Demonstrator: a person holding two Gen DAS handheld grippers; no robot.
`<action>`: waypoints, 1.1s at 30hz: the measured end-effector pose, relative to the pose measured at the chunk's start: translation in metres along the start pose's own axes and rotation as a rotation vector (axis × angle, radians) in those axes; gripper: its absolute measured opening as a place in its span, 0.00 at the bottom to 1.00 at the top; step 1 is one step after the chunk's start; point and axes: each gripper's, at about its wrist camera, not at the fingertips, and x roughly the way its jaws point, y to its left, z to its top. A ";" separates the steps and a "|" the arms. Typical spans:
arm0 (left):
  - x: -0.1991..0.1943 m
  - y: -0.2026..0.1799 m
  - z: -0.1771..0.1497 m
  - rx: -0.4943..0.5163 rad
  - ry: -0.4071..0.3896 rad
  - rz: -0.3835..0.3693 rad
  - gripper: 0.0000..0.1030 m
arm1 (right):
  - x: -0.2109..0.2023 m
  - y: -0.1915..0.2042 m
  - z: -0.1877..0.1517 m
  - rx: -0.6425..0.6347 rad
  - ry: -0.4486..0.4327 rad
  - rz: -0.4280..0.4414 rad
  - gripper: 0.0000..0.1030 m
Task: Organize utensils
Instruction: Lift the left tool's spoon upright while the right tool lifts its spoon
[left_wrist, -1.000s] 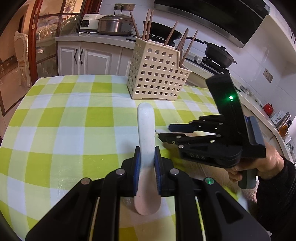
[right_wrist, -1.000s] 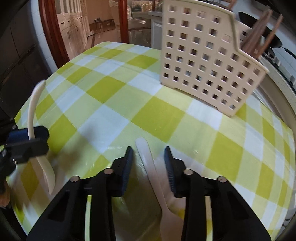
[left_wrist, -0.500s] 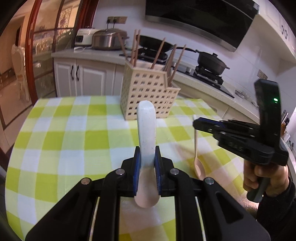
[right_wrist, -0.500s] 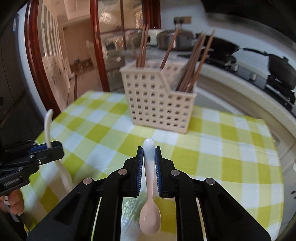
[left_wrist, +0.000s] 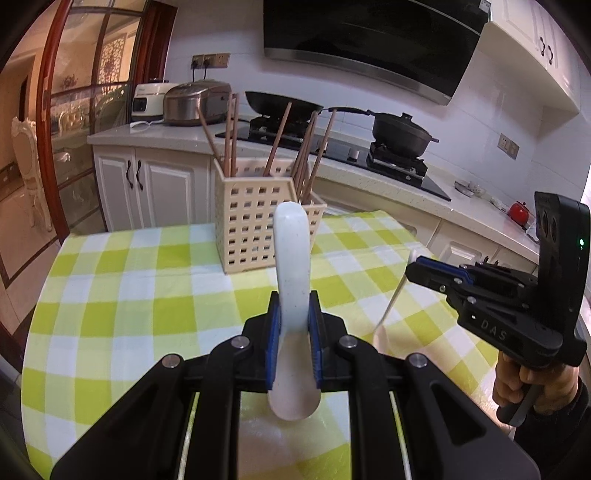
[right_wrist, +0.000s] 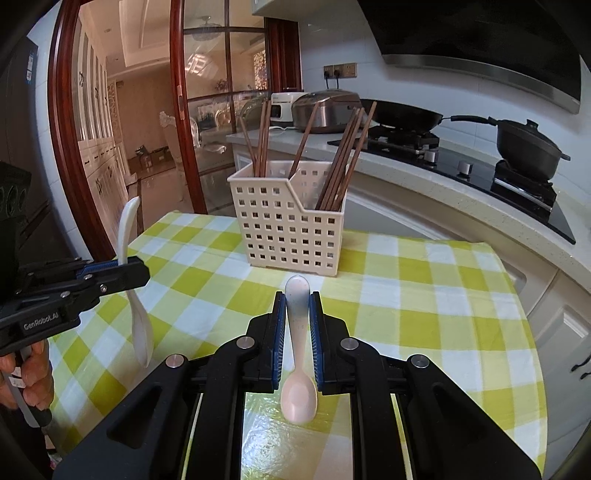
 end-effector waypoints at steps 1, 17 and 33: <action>0.000 -0.001 0.003 0.001 -0.005 -0.001 0.14 | -0.002 -0.001 0.002 0.000 -0.006 -0.002 0.12; 0.002 -0.003 0.047 0.012 -0.061 -0.045 0.14 | 0.000 -0.011 0.020 0.000 -0.023 -0.023 0.04; 0.019 0.004 0.026 -0.017 -0.016 -0.075 0.14 | 0.078 -0.057 -0.026 0.236 0.222 -0.011 0.52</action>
